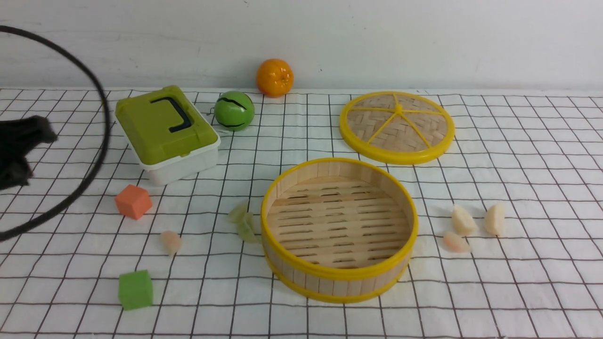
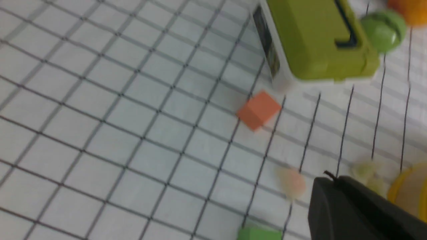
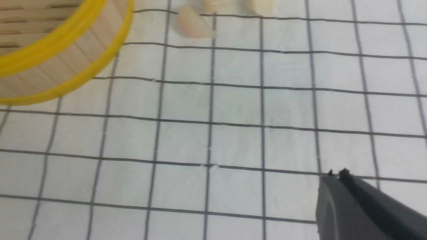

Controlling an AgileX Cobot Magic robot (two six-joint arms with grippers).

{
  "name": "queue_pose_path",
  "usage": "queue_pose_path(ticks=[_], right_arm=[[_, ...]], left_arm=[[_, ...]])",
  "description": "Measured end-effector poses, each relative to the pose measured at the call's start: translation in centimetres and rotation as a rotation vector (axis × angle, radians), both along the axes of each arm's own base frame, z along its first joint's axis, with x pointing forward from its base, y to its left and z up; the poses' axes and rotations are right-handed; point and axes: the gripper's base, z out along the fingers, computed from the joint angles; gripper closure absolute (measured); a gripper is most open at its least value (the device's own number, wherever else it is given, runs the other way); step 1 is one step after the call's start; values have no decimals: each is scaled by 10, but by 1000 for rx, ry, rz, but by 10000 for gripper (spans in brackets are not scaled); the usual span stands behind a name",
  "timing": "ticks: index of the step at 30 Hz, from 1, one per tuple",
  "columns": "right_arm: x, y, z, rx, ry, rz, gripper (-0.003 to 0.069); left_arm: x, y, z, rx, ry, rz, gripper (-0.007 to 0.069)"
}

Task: Put the dumplings into the steamer on the table with the white tablecloth.
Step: 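Reach for and grasp a dumpling on the table with the left gripper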

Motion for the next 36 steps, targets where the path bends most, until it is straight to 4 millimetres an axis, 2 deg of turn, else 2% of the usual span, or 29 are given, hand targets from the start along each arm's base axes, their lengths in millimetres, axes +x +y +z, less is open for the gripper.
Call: queue_pose_path(ticks=[4, 10, 13, 14, 18, 21, 25, 29, 34, 36], right_arm=[[12, 10, -8, 56, 65, 95, 663], [29, 23, -17, 146, 179, 217, 663], [37, 26, -19, 174, 191, 237, 663], [39, 27, -21, 184, 199, 244, 663], [42, 29, -26, 204, 226, 254, 663], [43, 29, -26, 215, 229, 252, 663], [43, 29, -27, 215, 232, 253, 663], [42, 28, -28, 179, 241, 275, 663], [41, 25, -30, 148, 266, 262, 663], [41, 25, -30, 146, 269, 258, 663]], left_arm=[[43, -22, -20, -84, 223, -211, 637], [89, -44, -49, -138, 434, -358, 637], [101, -60, -59, -99, 472, -378, 637], [103, -74, -63, -62, 472, -406, 637], [107, -110, -73, 87, 449, -449, 637], [113, -121, -82, 142, 426, -389, 637], [126, -115, -91, 185, 394, -312, 622], [141, -95, -109, 173, 456, -208, 519], [144, -77, -118, 147, 522, -141, 384], [146, -75, -121, 139, 525, -127, 361]])
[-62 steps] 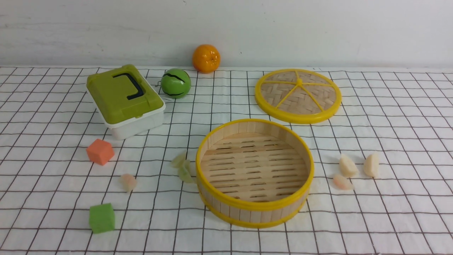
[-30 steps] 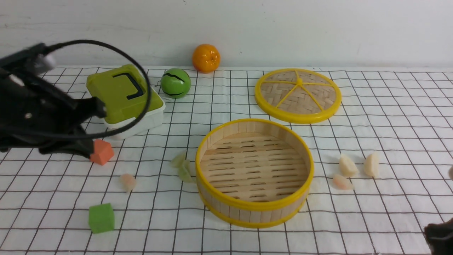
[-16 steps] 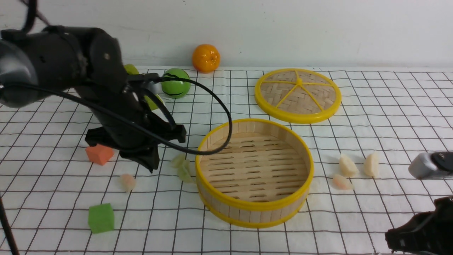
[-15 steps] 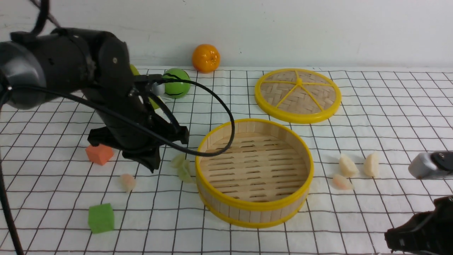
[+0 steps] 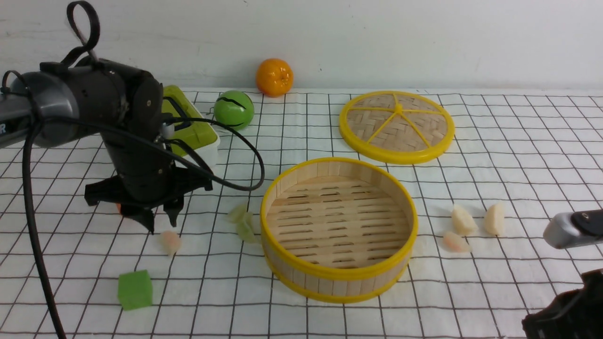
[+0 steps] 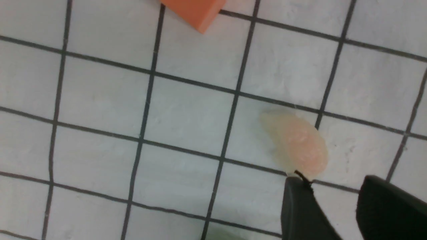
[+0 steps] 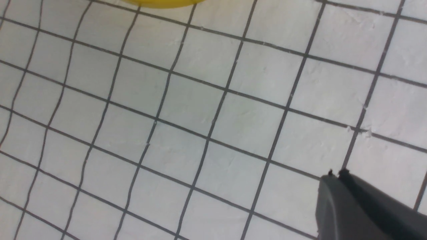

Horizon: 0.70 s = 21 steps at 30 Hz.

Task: Put the dumplings into the steamer on the table with the white tablecloth.
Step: 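Reach for and grasp a dumpling on the table with the left gripper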

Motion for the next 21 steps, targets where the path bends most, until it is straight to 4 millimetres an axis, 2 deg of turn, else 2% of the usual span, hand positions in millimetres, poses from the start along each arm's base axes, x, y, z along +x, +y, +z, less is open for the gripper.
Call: queue_pose_path(ticks=[3, 6, 11, 15, 18, 21], right_arm=[[0, 0, 0, 4, 2, -5, 663], [0, 1, 0, 15, 2, -11, 663], [0, 1, 1, 25, 2, -17, 663], [1, 2, 1, 33, 0, -22, 663], [1, 2, 2, 47, -4, -30, 663], [2, 3, 2, 55, -9, -26, 663]], left_arm=[[4, 2, -13, -4, 26, 25, 334], [8, 0, -29, -15, 56, 38, 331], [13, -1, -46, -24, 64, 75, 335], [15, 0, -49, -13, 59, 82, 368], [16, 1, -48, 9, 47, 68, 433], [17, 2, -47, 25, 42, 46, 443]])
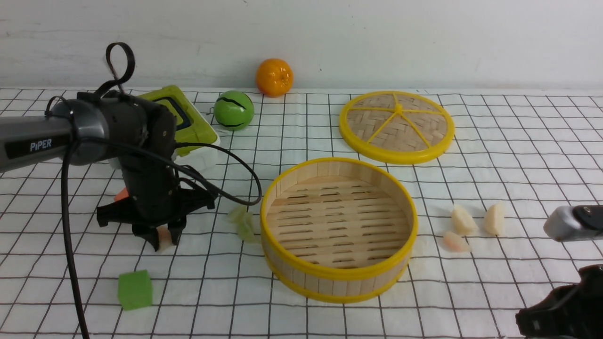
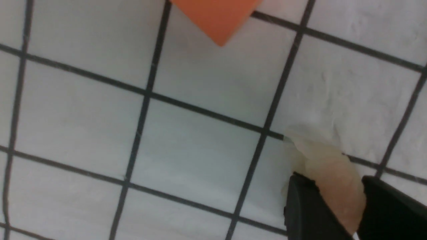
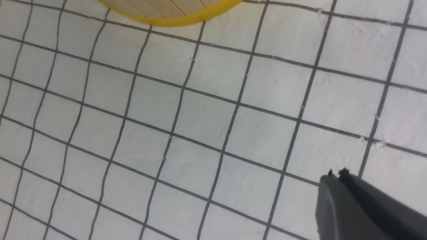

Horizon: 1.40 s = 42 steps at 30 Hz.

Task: Put the dumplings into the steamer on the table with the white tablecloth.
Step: 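Place the dumpling into the bamboo steamer basket with the left gripper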

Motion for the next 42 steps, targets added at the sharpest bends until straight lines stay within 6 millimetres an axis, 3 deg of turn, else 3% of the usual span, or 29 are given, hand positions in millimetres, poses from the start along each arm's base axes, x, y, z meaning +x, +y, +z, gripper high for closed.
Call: queue_pose_path(ticks=[3, 6, 8, 10, 11, 12, 13, 14, 15, 16, 19, 20, 25, 27, 37, 41, 42], right_arm=[[1, 0, 1, 5, -8, -5, 663], [1, 0, 1, 4, -16, -9, 663], [2, -1, 1, 0, -26, -15, 663], [3, -1, 1, -1, -28, -16, 663], [3, -1, 1, -1, -29, -17, 663], [3, -1, 1, -1, -29, -18, 663], [3, -1, 1, 0, -29, -19, 663], [3, -1, 1, 1, -29, -19, 663], [3, -1, 1, 2, -29, -20, 663], [3, -1, 1, 4, -28, -20, 663], [3, 0, 1, 6, -27, -20, 663], [3, 0, 1, 16, -24, -23, 663], [3, 4, 4, 71, -22, -32, 659], [3, 5, 4, 79, -30, -16, 658], [2, 11, 8, 126, -68, 55, 653], [2, 11, 8, 131, -67, 61, 653], [2, 12, 8, 136, -64, 62, 653]], left_arm=[[0, 0, 5, 9, 2, -30, 443], [2, -7, 29, -9, -26, -92, 443], [6, -30, 68, -70, -99, -188, 443], [6, -42, 81, -103, -129, -231, 443], [6, -67, 103, -171, -185, -322, 443], [6, -80, 110, -197, -204, -359, 443], [6, -80, 110, -197, -204, -359, 443], [4, -104, 124, -237, -242, -426, 443], [5, -110, 124, -243, -243, -440, 443], [5, -135, 128, -264, -258, -490, 443], [8, -159, 118, -256, -235, -512, 443], [14, -174, 100, -215, -202, -504, 443], [29, -188, 51, -89, -117, -462, 443], [31, -188, 43, -74, -100, -456, 443], [29, -188, 39, -66, -50, -469, 438], [28, -188, 41, -71, -51, -469, 380], [27, -187, 46, -78, -57, -468, 332]])
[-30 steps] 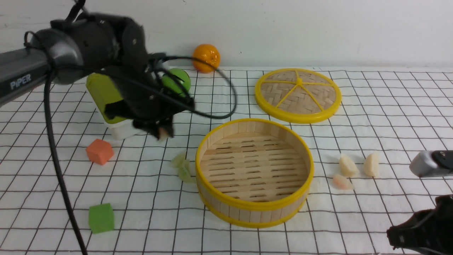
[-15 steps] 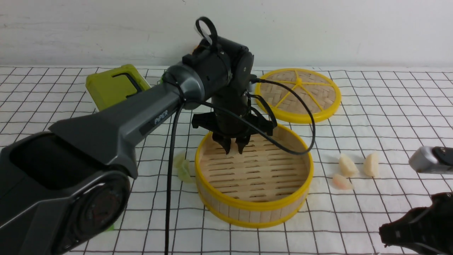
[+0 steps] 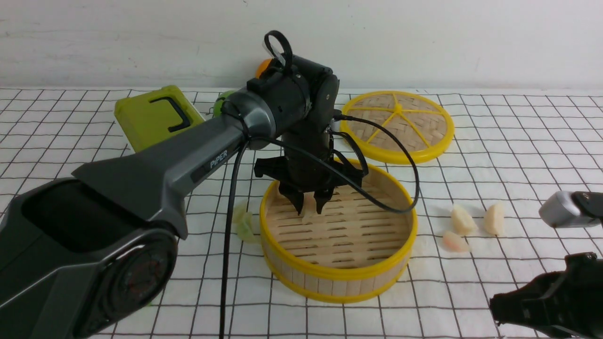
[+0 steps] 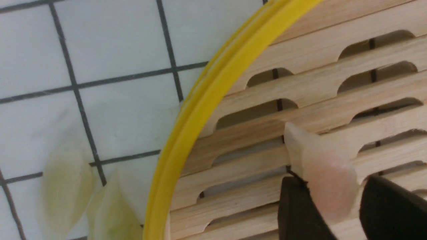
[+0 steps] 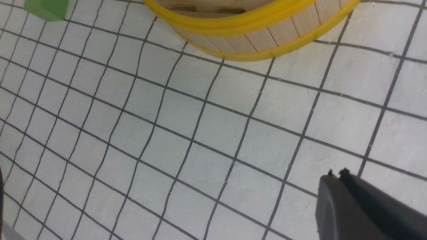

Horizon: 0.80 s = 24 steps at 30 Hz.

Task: Put the dumplings into the steamer on the table with the white tablecloth.
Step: 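Place the dumpling into the bamboo steamer basket with the left gripper, then reach for and grasp a dumpling on the table with the left gripper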

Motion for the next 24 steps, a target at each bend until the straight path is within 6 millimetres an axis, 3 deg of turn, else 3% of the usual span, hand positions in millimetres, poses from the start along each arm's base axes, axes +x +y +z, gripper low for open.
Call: queue_pose_path(ticks=[1, 3, 6, 7, 8, 9, 12, 15, 17, 19, 22, 23, 24], right_arm=[[0, 0, 0, 1, 1, 0, 653], [0, 0, 0, 2, 2, 3, 653], [0, 0, 0, 2, 3, 4, 653], [-1, 1, 0, 5, 4, 5, 653], [-1, 1, 0, 5, 4, 5, 653], [0, 1, 0, 7, 4, 4, 653], [0, 1, 0, 8, 4, 3, 653], [0, 1, 0, 10, 5, 3, 653], [0, 1, 0, 11, 5, 3, 653], [0, 1, 0, 11, 4, 2, 653], [0, 1, 0, 13, 4, 1, 650], [0, 1, 0, 13, 4, 1, 650], [0, 1, 0, 13, 4, 1, 650]], left_arm=[[0, 0, 0, 0, 0, 0, 332], [-3, 2, 18, -17, -26, -1, 280], [-11, 8, 54, -47, -88, -14, 258], [-18, 15, 83, -48, -155, -31, 256], [-19, 16, 87, -51, -162, -33, 256], [-26, 25, 115, -39, -236, -48, 256], [-39, 60, 174, 13, -405, -24, 265], [-38, 100, 200, 46, -478, 56, 271], [-33, 114, 201, 47, -475, 90, 274], [-19, 137, 184, 21, -399, 148, 283], [-2, 151, 134, -5, -224, 183, 291], [-1, 151, 130, -8, -210, 183, 291], [6, 151, 95, 12, -114, 179, 293]])
